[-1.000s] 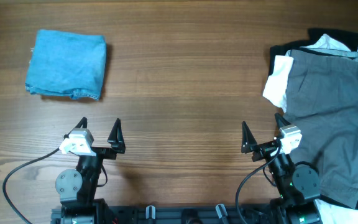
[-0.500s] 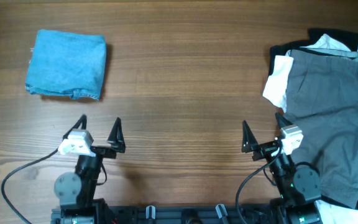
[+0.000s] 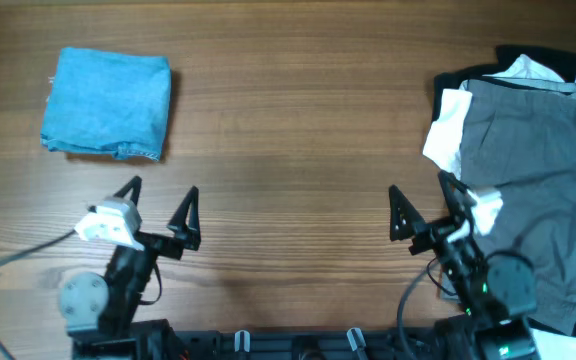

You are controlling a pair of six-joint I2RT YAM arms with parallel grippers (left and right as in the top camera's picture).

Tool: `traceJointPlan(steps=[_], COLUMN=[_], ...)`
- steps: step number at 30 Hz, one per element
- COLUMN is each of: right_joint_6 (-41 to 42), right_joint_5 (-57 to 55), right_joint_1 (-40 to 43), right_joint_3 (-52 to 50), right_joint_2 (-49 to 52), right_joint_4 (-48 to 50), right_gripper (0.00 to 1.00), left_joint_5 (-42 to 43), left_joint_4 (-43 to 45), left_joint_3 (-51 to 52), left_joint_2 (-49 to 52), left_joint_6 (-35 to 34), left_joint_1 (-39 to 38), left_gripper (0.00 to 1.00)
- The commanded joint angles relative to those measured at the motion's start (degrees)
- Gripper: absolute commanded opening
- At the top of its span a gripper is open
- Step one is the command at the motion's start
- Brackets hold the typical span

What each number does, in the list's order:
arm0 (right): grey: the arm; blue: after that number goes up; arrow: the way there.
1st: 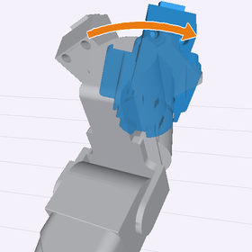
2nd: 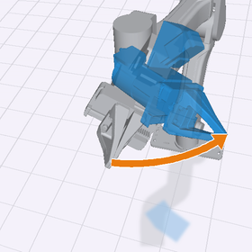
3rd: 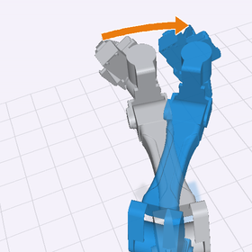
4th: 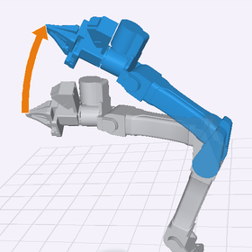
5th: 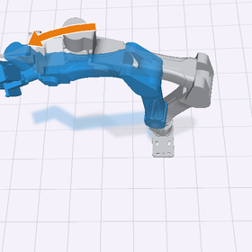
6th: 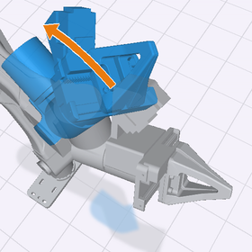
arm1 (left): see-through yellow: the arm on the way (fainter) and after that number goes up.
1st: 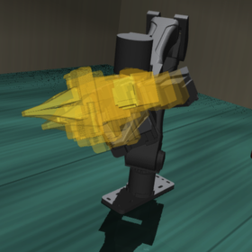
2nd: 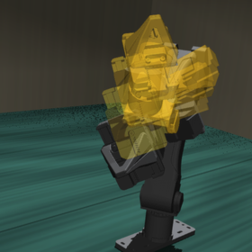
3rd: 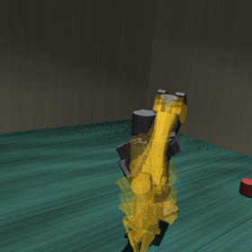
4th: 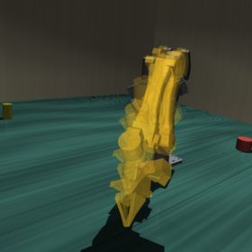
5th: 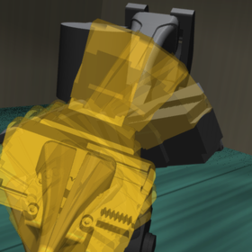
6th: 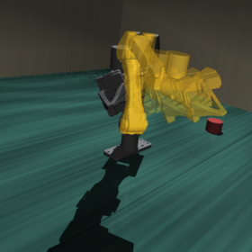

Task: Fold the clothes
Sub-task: 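Reach the right gripper into the clothes pile and grasp the grey shorts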

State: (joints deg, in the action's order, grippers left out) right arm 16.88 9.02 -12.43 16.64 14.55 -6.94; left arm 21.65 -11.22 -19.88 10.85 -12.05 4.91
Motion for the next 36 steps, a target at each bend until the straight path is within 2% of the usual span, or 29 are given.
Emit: traceJointPlan(steps=[1, 2, 3, 8, 11, 14, 16, 19, 22, 25, 27, 32, 35, 36], right_joint_6=[1.2, 1.2, 1.1, 0.8, -3.9, -10.0, -10.3, -6.5, -2.5, -0.5, -0.5, -1.6, -1.0, -0.2], right_joint_5=[1.4, 1.4, 1.4, 1.4, 1.5, 3.5, 4.5, 1.7, -1.1, -1.6, -1.8, -9.0, -18.1, -18.3], right_joint_1=[0.2, 0.2, 0.2, 0.2, 0.2, 0.5, 1.4, 5.0, 12.1, 17.8, 20.9, 23.9, 24.7, 24.9], right_joint_3=[12.2, 15.0, 21.8, 42.2, 52.3, 55.5, 56.4, 57.5, 58.2, 58.2, 58.2, 58.2, 58.2, 58.2], right_joint_2=[13.4, 16.6, 23.8, 42.6, 53.0, 59.4, 62.2, 66.1, 69.9, 73.1, 75.8, 82.2, 87.4, 88.5], right_joint_4=[-7.2, -9.4, -14.6, -29.9, -36.9, -38.9, -39.3, -38.5, -36.6, -33.9, -31.0, -25.6, -25.3, -25.3], right_gripper=[1.00, 1.00, 1.00, 1.00, 1.00, 1.00, 1.00, 1.00, 0.99, 0.93, 0.93, 0.87, 0.75, 0.74], left_joint_5=[1.0, 1.0, 1.0, 1.5, 1.5, 4.7, 7.8, 11.4, 9.7, 5.1, 3.2, 7.9, 9.7, 9.9], left_joint_4=[-6.4, -8.6, -13.8, -26.9, -32.7, -33.1, -32.4, -31.9, -32.5, -35.9, -39.3, -43.6, -43.3, -43.2], left_joint_3=[-11.6, -14.0, -19.9, -37.3, -46.0, -49.3, -49.6, -49.6, -49.6, -49.6, -49.6, -49.6, -49.6, -49.6], left_joint_2=[10.4, 12.8, 18.6, 33.8, 39.9, 41.8, 41.9, 41.6, 41.7, 42.4, 43.5, 46.4, 46.7, 46.7], left_joint_6=[-0.6, -0.6, -0.6, -0.6, -0.2, -0.4, -0.3, -0.4, -0.4, -0.4, -0.4, -0.4, -0.4, -0.4], left_joint_1=[-0.3, -0.3, -0.3, -0.3, -0.3, -0.3, -0.3, -0.3, -0.3, -0.3, -0.3, -0.3, -0.3, -0.3], left_gripper=[1.00, 1.00, 1.00, 1.00, 1.00, 1.00, 1.00, 1.00, 1.00, 1.00, 1.00, 1.00, 1.00, 1.00])
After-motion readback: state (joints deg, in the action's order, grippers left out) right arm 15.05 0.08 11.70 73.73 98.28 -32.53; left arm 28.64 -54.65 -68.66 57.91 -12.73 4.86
